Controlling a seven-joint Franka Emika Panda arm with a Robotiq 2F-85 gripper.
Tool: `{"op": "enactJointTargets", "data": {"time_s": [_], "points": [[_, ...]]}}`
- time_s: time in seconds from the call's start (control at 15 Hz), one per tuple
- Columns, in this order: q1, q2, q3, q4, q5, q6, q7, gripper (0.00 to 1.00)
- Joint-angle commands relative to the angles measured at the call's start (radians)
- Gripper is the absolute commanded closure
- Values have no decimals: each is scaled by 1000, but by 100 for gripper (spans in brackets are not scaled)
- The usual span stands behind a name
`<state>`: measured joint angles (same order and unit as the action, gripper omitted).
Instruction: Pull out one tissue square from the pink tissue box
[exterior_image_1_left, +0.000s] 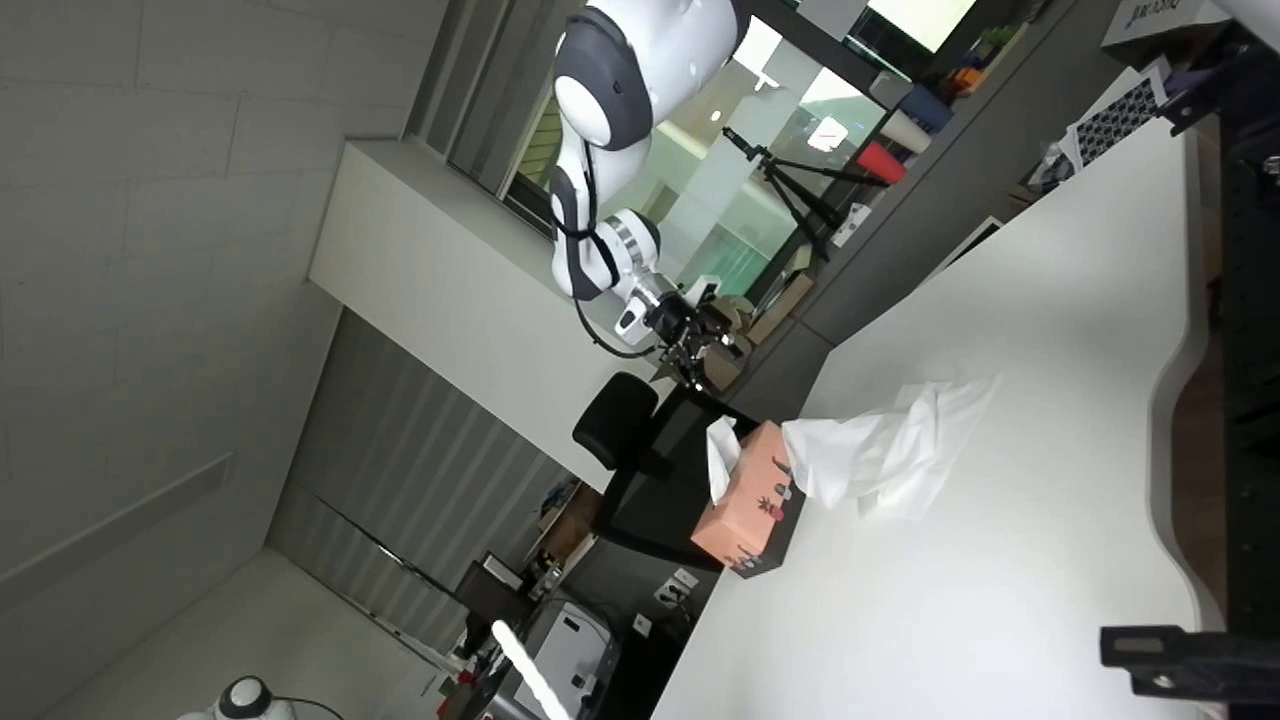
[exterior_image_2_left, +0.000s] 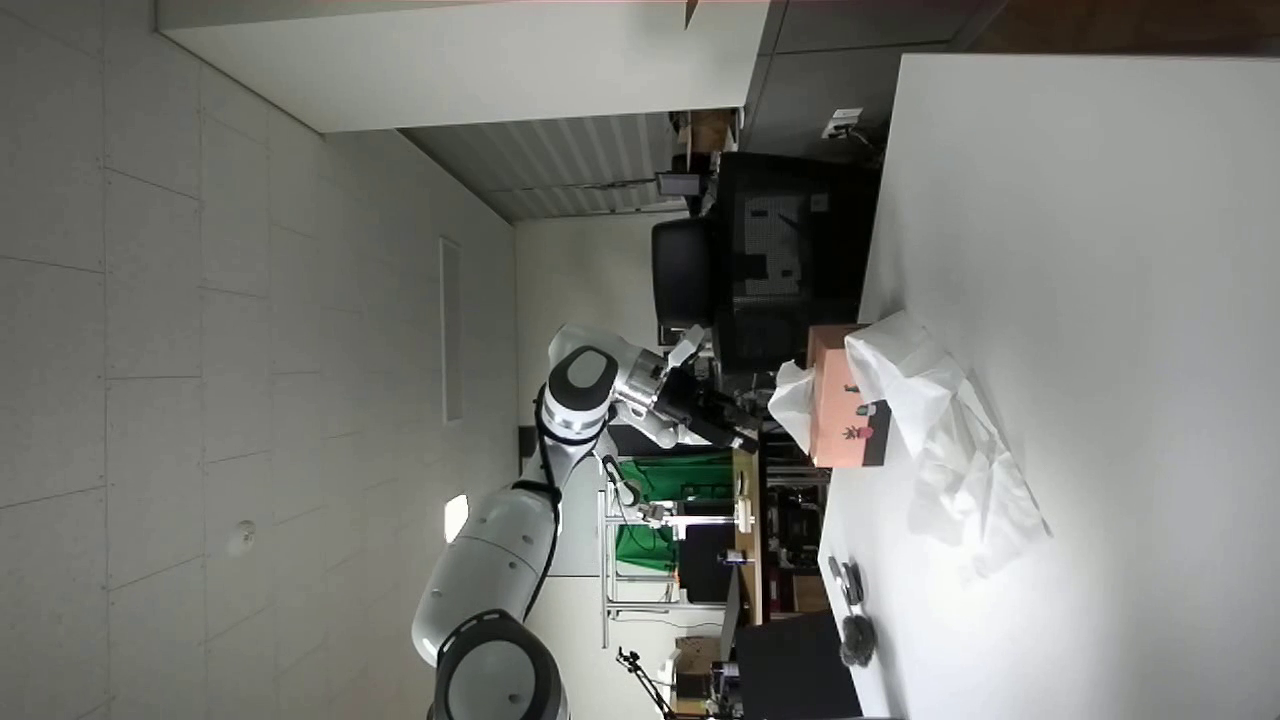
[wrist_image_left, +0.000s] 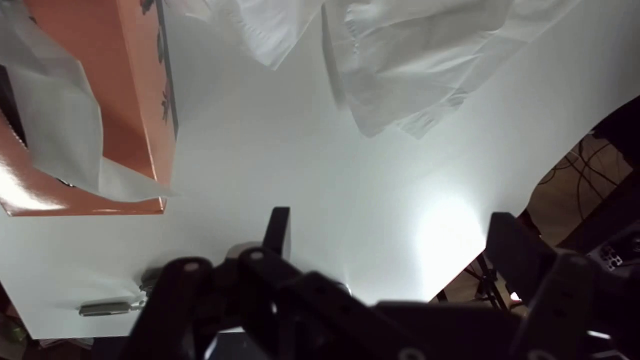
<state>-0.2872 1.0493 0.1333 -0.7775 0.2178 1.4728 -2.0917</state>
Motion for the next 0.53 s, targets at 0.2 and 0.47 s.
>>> {"op": "enactJointTargets", "data": {"time_s": [0.2, 0.47], "points": [[3, -89, -7, -102, -15, -34, 1, 0], [4, -55, -2, -70, -8, -35, 0, 0]]}}
